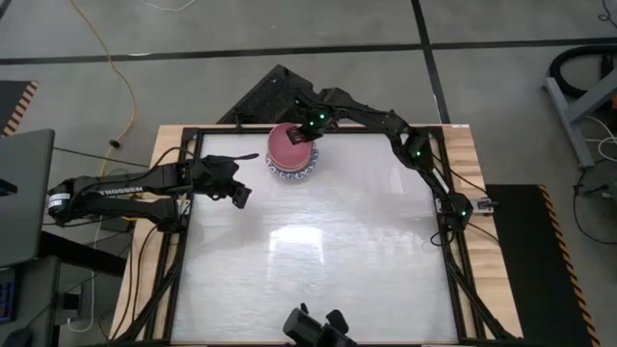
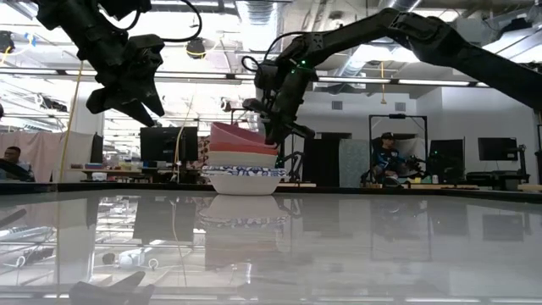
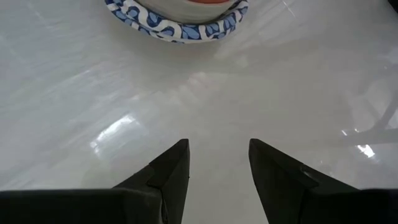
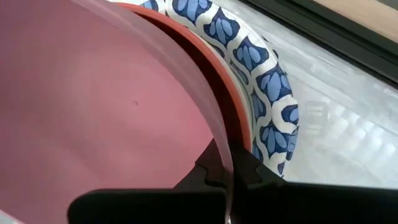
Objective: Nest bowls inside each other
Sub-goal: Stack the pink bowl on top of the orange bowl
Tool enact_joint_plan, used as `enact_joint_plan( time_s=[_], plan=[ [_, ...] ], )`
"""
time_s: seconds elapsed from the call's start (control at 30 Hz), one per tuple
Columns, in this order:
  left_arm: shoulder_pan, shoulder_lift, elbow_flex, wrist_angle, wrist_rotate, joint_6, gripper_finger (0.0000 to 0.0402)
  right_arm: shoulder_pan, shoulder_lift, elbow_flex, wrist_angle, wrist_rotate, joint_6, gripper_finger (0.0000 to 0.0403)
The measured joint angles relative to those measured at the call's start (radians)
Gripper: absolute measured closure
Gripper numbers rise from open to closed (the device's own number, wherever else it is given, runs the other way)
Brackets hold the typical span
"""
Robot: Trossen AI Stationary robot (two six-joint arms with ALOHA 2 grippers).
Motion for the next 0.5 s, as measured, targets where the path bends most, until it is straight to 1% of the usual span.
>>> enact_joint_plan(
  time_s=[0.13,0.2,0.33,0.5],
  plan=[
    [0.000,0.000,0.000,0.000,-0.001,0.000,0.0246,0.001,0.000,0.000,0.002,0.017,-0.003,0.0395],
    [0.000,0.000,0.000,0.000,-0.001,0.000,0.0246,0.001,0.000,0.001,0.002,0.021,-0.021,0.0386],
    [0.000,0.000,0.000,0.000,-0.006,-0.011,0.0246,0.001,-0.001,0.004,-0.007,0.038,-0.051,0.0348],
    [0.000,0.000,0.000,0.022,-0.055,-0.024,0.0246,0.002,-0.015,0.004,-0.010,0.041,-0.084,0.0297]
  ],
)
